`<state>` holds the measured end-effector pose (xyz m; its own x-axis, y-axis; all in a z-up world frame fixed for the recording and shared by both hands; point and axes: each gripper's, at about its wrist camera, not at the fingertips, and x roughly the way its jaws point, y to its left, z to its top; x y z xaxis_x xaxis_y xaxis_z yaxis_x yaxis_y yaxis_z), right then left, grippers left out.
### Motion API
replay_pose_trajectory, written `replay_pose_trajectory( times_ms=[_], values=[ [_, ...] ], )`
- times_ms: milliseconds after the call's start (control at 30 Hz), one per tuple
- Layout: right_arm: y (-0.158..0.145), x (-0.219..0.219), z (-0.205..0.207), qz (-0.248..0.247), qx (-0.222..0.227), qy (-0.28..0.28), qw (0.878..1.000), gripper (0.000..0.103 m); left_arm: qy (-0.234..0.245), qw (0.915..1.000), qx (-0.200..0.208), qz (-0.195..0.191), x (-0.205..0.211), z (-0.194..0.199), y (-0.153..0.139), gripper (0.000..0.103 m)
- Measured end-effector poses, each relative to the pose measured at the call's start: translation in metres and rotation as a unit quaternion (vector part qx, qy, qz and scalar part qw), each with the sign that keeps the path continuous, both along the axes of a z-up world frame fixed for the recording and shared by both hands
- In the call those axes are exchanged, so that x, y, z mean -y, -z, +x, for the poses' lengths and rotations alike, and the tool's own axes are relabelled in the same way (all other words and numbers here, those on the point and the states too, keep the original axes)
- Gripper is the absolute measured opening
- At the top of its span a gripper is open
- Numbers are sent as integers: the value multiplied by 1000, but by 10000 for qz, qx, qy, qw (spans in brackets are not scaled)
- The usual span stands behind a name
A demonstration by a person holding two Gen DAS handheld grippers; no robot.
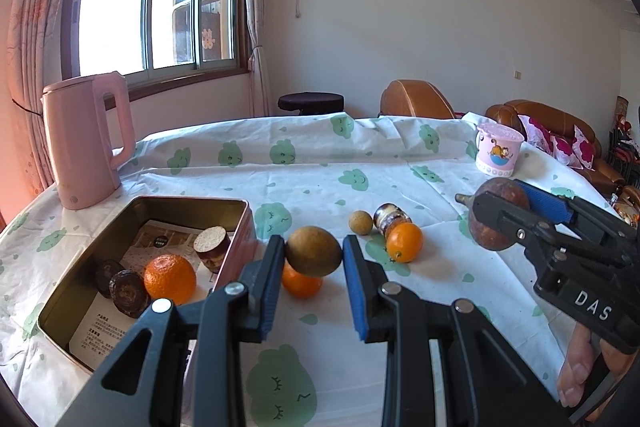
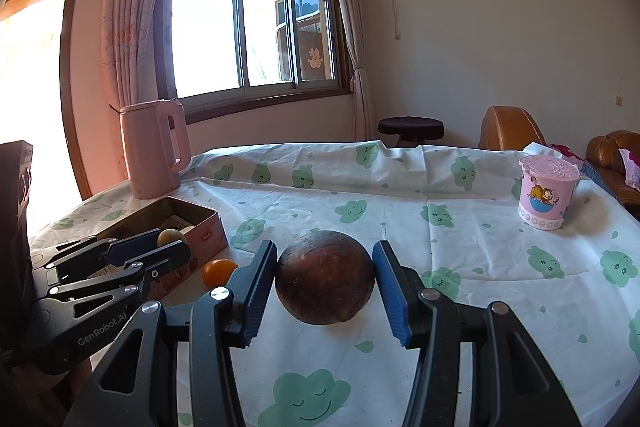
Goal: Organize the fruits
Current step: 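Lift the passion fruit and kiwi and carry both toward the tin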
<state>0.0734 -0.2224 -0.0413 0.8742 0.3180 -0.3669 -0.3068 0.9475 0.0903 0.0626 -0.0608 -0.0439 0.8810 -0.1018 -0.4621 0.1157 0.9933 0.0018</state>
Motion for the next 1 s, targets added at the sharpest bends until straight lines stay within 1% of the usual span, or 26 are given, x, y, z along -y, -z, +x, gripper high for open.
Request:
replay_pose_trajectory(
  times_ms=[267,1000],
  values=[
    [-2,-1,-7,-34,189,24,9998,52,-41,9999,104,-8,-1,-3,-2,31],
    [-4,0,-16,-14,421,54,9991,52,-108,9987,489,36,0,-16,-8,31]
  ],
)
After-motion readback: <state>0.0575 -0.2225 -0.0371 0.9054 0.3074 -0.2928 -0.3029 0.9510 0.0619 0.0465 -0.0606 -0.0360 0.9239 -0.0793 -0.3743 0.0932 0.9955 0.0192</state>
